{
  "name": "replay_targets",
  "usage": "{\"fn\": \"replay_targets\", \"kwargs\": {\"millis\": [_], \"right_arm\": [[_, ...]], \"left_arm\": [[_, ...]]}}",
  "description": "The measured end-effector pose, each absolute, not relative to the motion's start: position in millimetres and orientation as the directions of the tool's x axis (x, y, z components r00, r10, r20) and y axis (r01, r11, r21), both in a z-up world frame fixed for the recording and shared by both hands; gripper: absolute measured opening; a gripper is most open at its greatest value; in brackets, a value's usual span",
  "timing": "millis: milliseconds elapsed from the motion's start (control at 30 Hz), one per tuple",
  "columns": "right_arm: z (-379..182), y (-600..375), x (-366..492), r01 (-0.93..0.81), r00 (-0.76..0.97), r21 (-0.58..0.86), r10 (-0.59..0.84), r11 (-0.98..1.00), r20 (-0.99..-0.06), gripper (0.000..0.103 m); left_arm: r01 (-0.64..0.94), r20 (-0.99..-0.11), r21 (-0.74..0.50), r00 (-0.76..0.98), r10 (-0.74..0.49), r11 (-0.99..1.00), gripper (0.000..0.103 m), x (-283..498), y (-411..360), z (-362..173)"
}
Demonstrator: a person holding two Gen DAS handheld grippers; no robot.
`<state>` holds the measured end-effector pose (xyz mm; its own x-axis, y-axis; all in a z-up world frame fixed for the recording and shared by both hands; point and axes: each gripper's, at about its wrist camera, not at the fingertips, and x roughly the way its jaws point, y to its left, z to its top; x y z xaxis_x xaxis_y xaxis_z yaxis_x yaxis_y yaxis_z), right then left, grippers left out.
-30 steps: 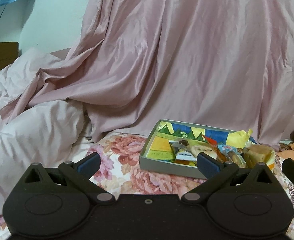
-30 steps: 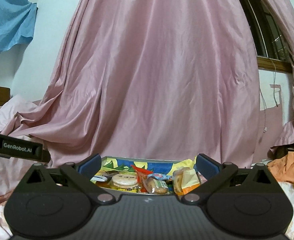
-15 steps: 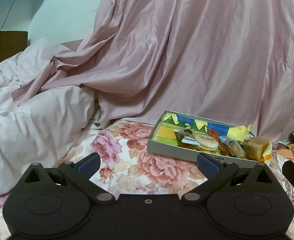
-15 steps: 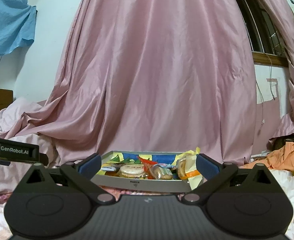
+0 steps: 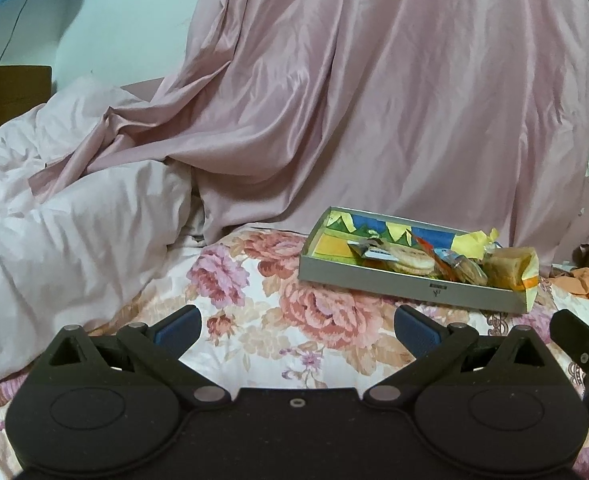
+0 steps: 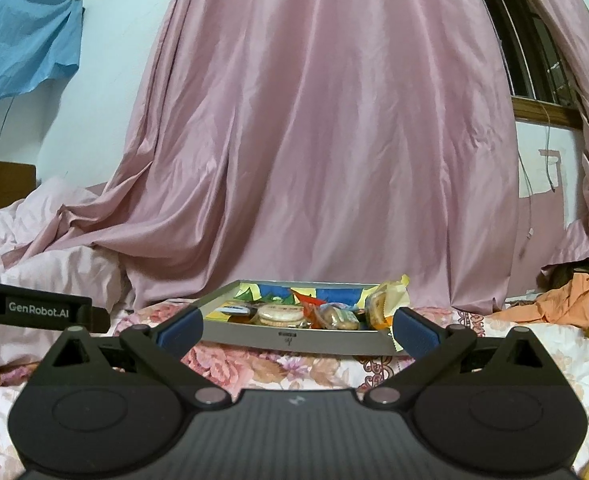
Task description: Organize snacks
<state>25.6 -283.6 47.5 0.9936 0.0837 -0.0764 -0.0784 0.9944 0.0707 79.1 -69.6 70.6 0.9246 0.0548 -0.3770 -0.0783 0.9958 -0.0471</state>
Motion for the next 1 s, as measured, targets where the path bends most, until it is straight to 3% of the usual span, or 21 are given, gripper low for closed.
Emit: {"fn": "replay_targets", "kwargs": {"millis": [333, 1000], "right_arm": [[42, -276, 15, -0.047, 0.995, 0.061, 0.052, 0.997, -0.080, 0.103], [26, -262, 31, -0.033, 0.979, 0.089, 0.050, 0.996, -0.198, 0.103]], "left_arm": [[-0.079, -0.369, -0.073, 0.928, 0.046, 0.994, 0.102, 66, -58, 64], [-0.055, -0.382, -0.067, 0.924, 0.025, 0.996, 0.102, 68, -43, 40]]}}
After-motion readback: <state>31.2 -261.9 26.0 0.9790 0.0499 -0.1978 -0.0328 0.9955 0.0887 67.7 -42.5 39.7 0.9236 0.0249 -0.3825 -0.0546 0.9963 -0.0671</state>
